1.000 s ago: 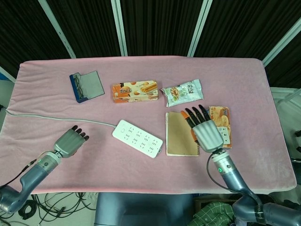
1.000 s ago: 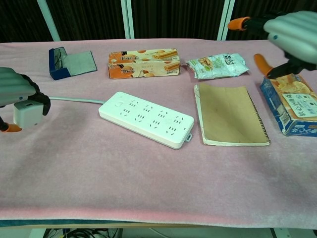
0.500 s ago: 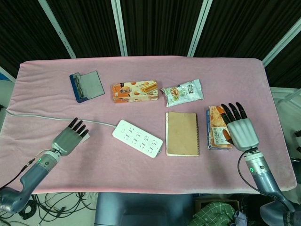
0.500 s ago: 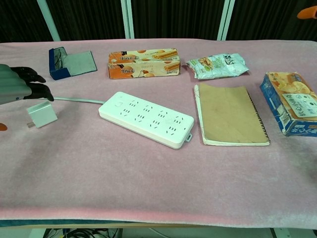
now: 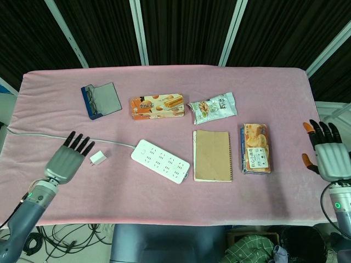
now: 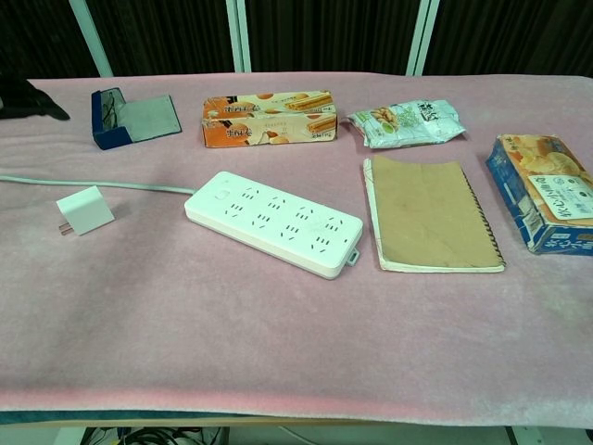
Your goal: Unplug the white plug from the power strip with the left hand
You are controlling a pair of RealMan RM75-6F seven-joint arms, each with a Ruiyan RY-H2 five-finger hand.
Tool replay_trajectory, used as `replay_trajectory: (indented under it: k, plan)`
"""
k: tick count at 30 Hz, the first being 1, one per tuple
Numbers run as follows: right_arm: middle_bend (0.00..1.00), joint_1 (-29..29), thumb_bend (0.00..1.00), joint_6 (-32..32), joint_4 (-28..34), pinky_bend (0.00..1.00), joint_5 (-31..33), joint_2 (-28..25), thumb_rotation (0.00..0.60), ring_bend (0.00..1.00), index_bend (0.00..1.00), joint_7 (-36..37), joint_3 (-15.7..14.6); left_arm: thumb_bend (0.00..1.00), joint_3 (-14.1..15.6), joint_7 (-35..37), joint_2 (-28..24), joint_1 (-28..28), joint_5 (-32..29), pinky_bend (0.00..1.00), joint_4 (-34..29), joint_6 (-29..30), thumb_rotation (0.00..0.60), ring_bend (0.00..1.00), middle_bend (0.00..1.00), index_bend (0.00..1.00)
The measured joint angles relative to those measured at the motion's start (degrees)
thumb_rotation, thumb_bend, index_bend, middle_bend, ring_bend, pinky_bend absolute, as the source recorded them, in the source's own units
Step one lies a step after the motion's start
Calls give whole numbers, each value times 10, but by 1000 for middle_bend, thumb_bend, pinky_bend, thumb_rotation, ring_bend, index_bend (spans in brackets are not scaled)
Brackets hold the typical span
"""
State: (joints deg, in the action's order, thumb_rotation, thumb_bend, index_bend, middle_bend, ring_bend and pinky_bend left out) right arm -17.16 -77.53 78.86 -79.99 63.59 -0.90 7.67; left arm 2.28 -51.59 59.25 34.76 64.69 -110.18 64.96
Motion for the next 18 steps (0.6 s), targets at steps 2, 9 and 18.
replay_trajectory:
  k: [2, 9, 18]
  plan:
    - [30, 21, 293, -21, -1, 40, -9, -7, 600, 42, 19, 12, -11, 100, 2, 17, -14, -21, 17, 0, -18, 34, 600, 0, 59, 73]
    - [30, 81, 293, -96, 34, 40, -39, -21, 600, 42, 17, 44, -41, 99, 42, 124, -45, -131, 109, 0, -38, 149, 600, 0, 56, 71]
    - [30, 131, 292, -155, 107, 39, -101, -14, 600, 42, 12, -18, -83, 99, 80, 266, -22, -255, 186, 0, -4, 276, 600, 0, 44, 70]
